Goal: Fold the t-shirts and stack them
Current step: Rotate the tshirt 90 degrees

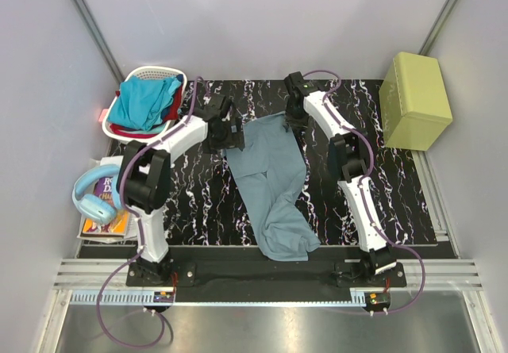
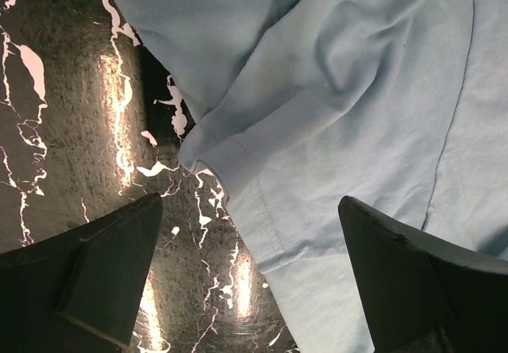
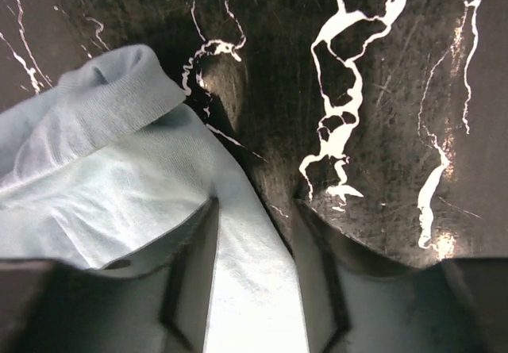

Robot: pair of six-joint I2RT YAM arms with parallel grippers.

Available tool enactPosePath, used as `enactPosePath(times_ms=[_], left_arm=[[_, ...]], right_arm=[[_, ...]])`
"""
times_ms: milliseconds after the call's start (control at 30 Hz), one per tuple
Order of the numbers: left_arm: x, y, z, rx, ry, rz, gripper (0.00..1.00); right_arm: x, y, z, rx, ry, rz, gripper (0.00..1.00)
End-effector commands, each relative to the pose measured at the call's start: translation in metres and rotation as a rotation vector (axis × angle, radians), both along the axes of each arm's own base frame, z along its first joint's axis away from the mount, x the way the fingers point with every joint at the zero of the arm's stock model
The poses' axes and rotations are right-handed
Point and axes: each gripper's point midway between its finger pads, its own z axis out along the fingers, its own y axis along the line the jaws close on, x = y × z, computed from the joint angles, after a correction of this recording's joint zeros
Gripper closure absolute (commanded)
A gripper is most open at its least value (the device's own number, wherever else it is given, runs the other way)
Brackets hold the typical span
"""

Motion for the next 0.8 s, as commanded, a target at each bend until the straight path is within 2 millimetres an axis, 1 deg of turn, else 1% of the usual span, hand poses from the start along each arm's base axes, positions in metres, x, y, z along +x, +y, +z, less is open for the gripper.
enactPosePath(times_ms=[0, 33, 100, 133, 167, 200, 233, 267, 367, 400, 567, 600, 633, 667, 700, 767], left_arm=[[0.018, 0.0, 0.004, -0.015, -0.042, 0.023, 0.01], [0.018, -0.001, -0.002, -0.019, -0.028, 0.021, 0.03], [0.021, 0.001, -0.008, -0.015, -0.014, 0.026, 0.09], [0.019, -0.003, -0.01, -0.041, 0.003, 0.014, 0.18], [0.02, -0.004, -0.016, -0.041, 0.015, 0.013, 0.22], [0.02, -0.003, -0.019, -0.039, 0.024, 0.016, 0.26], [0.02, -0.005, -0.021, -0.045, 0.033, 0.015, 0.36], [0.022, -0.005, -0.026, -0.046, 0.042, 0.013, 0.4], [0.024, -0.007, -0.03, -0.046, 0.055, 0.014, 0.51], [0.024, -0.008, -0.034, -0.044, 0.066, 0.012, 0.54], [0.026, -0.008, -0.039, -0.035, 0.085, 0.015, 0.54], [0.026, -0.007, -0.04, -0.031, 0.087, 0.016, 0.55], [0.028, -0.007, -0.041, -0.03, 0.085, 0.015, 0.58], [0.03, -0.007, -0.04, -0.03, 0.083, 0.015, 0.65], [0.03, -0.007, -0.041, -0.027, 0.084, 0.01, 0.81], [0.036, -0.007, -0.042, -0.023, 0.089, 0.014, 0.99]], right_arm=[[0.0, 0.012, -0.006, 0.032, 0.01, 0.02, 0.57], [-0.002, 0.012, -0.008, 0.029, 0.016, 0.019, 0.69], [-0.002, 0.011, -0.008, 0.029, 0.019, 0.015, 0.76], [-0.002, 0.009, -0.009, 0.026, 0.021, 0.014, 0.82], [-0.005, 0.009, -0.01, 0.023, 0.028, 0.014, 0.9], [-0.006, 0.009, -0.01, 0.02, 0.028, 0.014, 0.92], [-0.007, 0.008, -0.011, 0.017, 0.032, 0.011, 0.93], [-0.009, 0.006, -0.011, 0.012, 0.033, 0.01, 0.96], [-0.011, 0.002, -0.01, -0.004, 0.035, 0.007, 1.0], [-0.011, 0.003, -0.01, -0.003, 0.036, 0.004, 1.0], [-0.01, 0.002, -0.007, -0.002, 0.031, 0.002, 1.0], [-0.011, 0.002, -0.008, -0.004, 0.031, -0.001, 1.0], [-0.01, 0.001, -0.007, -0.004, 0.028, -0.005, 1.0], [-0.009, 0.0, -0.004, -0.01, 0.022, -0.01, 1.0], [-0.009, -0.002, -0.003, -0.014, 0.02, -0.017, 1.0], [-0.008, -0.007, -0.003, -0.021, 0.021, -0.032, 1.0]])
